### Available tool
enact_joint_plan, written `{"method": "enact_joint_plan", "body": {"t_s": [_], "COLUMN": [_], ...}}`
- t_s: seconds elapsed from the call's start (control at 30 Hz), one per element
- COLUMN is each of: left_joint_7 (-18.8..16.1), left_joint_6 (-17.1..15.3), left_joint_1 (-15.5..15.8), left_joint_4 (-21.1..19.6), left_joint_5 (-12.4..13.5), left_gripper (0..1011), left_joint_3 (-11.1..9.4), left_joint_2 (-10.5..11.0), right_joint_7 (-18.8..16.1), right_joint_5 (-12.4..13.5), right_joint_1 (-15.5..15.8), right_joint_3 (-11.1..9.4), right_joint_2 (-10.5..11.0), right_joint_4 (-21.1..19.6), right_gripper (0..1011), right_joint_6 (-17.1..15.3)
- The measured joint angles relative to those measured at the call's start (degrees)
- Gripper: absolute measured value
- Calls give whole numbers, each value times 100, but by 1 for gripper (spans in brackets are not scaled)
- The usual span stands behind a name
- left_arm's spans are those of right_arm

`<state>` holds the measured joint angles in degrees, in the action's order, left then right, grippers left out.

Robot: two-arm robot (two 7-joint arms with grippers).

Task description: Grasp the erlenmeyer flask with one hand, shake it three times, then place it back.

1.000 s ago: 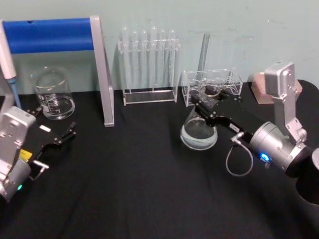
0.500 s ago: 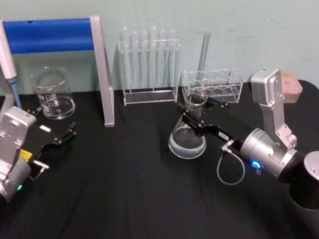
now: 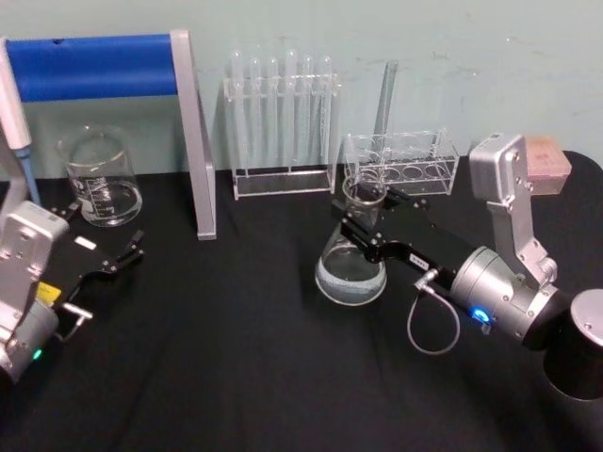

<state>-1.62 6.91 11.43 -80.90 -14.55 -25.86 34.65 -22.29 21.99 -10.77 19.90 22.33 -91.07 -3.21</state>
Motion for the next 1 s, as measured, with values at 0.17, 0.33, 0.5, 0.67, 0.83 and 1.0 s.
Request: {"method": "enact_joint_plan", "body": {"t_s": [0.17,0.33,0.5,0.67,0.83,1.0], "left_joint_7": [0,0,0,0,0,0], "left_joint_6": [0,0,0,0,0,0], "left_joint_1": [0,0,0,0,0,0], "left_joint_4": [0,0,0,0,0,0], "left_joint_5": [0,0,0,0,0,0], "left_gripper": [1001,1001,1001,1001,1001,1001], "left_joint_3": [0,0,0,0,0,0], "left_joint_2": [0,0,0,0,0,0], "right_joint_7": [4,1,-7,-40,-74,-107], "right_joint_5": [-86,-162,-186,-205,-231,-260], "right_joint_1": [8,19,25,31,23,23], "right_joint_3": [77,137,156,175,192,209], "right_joint_2": [3,-22,-49,-87,-117,-136], "right_joint_4": [82,181,250,371,494,588], "right_gripper": [456,456,456,456,456,456], "right_joint_6": [47,105,133,192,252,323]}}
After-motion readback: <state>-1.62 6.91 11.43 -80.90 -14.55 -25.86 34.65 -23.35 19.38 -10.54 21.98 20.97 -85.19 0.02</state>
